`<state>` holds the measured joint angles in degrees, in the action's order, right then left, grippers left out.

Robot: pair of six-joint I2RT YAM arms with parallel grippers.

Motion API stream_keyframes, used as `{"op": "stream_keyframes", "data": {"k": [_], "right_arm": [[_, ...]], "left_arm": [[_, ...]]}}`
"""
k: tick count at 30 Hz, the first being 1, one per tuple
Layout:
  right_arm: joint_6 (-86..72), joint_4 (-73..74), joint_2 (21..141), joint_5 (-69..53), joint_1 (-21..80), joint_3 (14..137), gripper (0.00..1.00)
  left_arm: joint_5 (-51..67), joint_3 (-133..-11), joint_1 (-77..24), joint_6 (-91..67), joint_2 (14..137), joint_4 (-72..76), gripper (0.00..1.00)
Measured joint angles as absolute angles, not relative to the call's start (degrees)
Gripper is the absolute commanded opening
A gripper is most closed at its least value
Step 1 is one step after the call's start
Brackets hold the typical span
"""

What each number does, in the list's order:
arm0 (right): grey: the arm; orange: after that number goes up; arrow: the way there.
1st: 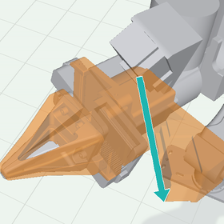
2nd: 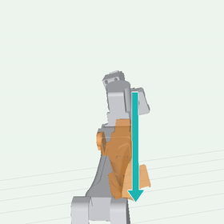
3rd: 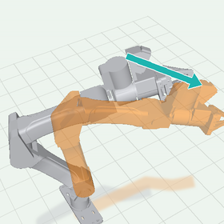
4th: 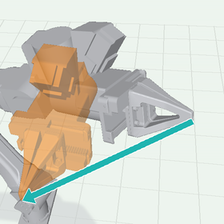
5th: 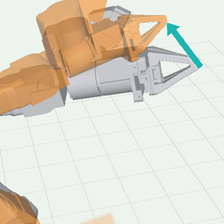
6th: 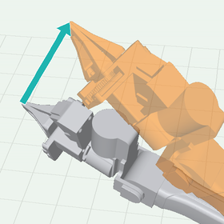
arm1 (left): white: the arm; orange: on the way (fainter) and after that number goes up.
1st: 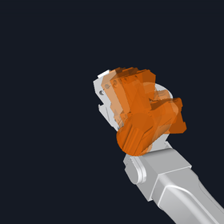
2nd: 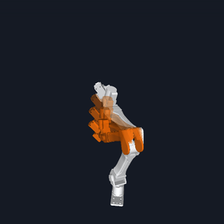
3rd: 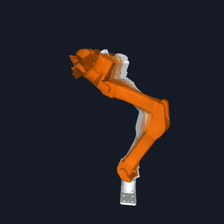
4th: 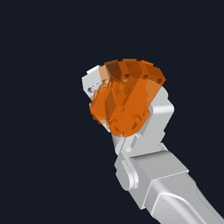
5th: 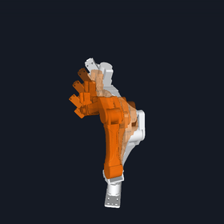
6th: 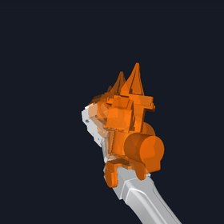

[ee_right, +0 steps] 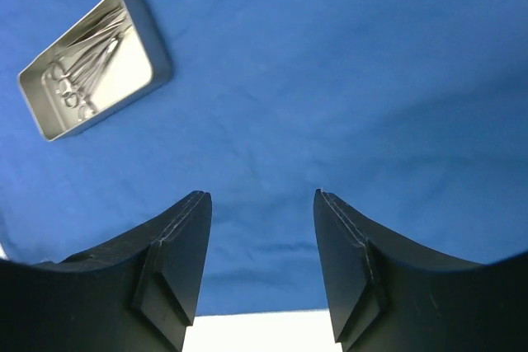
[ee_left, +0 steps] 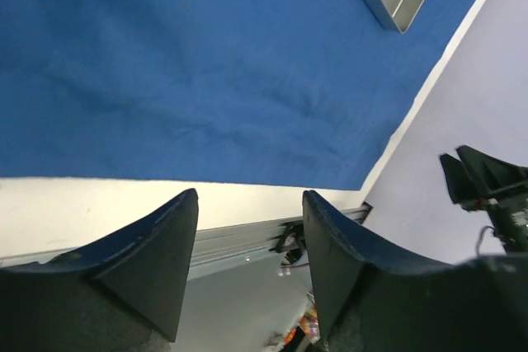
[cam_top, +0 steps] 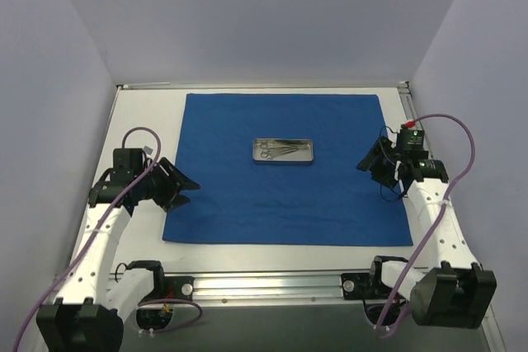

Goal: Open and lay out the surgical kit
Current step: Open the surgical kit at the center of the board, then smooth out the surgical kit at the center of the board.

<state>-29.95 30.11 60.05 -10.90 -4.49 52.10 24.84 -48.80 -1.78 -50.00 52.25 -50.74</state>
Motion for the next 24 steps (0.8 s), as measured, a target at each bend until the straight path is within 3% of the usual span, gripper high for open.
{"op": "stream_keyframes", "data": {"k": [9, 11, 12, 15, 16, 24], "right_arm": [[-28.88, 16.29, 74.26, -20.58, -1.34, 51.00, 0.51], [-28.18, 14.66, 76.95, -21.21, -0.62, 51.90, 0.42], [-27.99, 13.72, 78.37, -21.56, -0.36, 52.34, 0.29], [-28.05, 10.87, 82.59, -23.24, 0.27, 53.65, 0.02], [-28.23, 9.76, 83.92, -24.23, 0.49, 53.80, 0.00], [-29.87, 8.29, 90.91, -38.52, 7.33, 52.60, 0.00]], "left_arm": [[28.38, -48.77, -1.76, -50.17, 66.15, -39.05, 0.49], [28.45, -49.45, -1.78, -49.95, 68.88, -38.24, 0.38], [28.47, -50.35, -1.78, -49.39, 70.98, -37.95, 0.33], [28.84, -52.64, -1.76, -48.27, 76.58, -36.64, 0.14], [29.47, -53.32, -1.78, -47.97, 78.39, -36.14, 0.03], [32.58, -56.80, -2.74, -44.25, 87.59, -38.61, 0.02]]}}
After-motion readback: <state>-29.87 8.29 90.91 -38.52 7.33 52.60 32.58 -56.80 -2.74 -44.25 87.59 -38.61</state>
